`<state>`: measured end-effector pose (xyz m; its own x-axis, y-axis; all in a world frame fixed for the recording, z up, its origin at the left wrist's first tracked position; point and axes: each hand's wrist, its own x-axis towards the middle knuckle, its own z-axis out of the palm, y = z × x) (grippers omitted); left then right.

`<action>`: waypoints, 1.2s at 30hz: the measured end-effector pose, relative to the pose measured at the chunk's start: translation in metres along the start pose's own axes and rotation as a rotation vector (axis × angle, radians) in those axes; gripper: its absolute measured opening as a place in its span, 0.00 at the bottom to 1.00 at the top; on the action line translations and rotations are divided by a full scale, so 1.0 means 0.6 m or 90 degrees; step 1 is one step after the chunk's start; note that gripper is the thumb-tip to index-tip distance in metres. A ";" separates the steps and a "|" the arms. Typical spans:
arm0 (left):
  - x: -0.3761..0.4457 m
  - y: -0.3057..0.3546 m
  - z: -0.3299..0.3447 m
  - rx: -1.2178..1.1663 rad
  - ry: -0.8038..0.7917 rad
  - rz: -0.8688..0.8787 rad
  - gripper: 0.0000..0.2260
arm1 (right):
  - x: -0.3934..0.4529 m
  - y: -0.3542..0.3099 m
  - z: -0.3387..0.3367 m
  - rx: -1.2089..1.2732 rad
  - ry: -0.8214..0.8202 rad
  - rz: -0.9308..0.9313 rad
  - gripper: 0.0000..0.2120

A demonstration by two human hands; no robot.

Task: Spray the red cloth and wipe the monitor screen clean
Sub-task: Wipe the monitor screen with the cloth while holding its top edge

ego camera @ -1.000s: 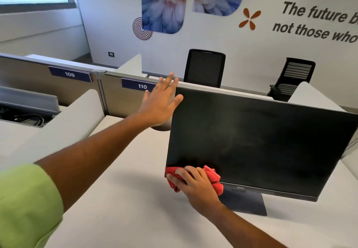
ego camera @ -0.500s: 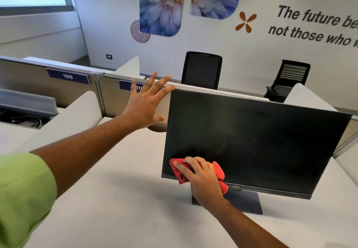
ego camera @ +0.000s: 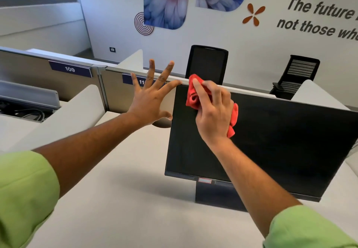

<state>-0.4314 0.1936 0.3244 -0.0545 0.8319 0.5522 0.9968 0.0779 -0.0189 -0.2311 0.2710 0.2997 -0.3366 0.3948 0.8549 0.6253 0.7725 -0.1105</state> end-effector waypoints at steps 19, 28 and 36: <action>0.008 -0.013 0.014 -0.122 -0.036 -0.014 0.51 | -0.321 0.033 0.038 -0.057 -0.336 -0.454 0.34; 0.012 -0.002 0.003 -0.126 -0.048 -0.017 0.55 | -0.096 0.050 0.007 -0.031 -0.145 -0.299 0.24; 0.007 -0.002 0.006 -0.158 -0.055 -0.018 0.56 | -0.042 0.038 0.024 -0.030 -0.071 -0.234 0.21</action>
<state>-0.4332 0.1992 0.3238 -0.0773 0.8760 0.4761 0.9781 -0.0260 0.2066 -0.2185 0.2856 0.2683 -0.6171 0.1503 0.7724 0.4800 0.8497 0.2181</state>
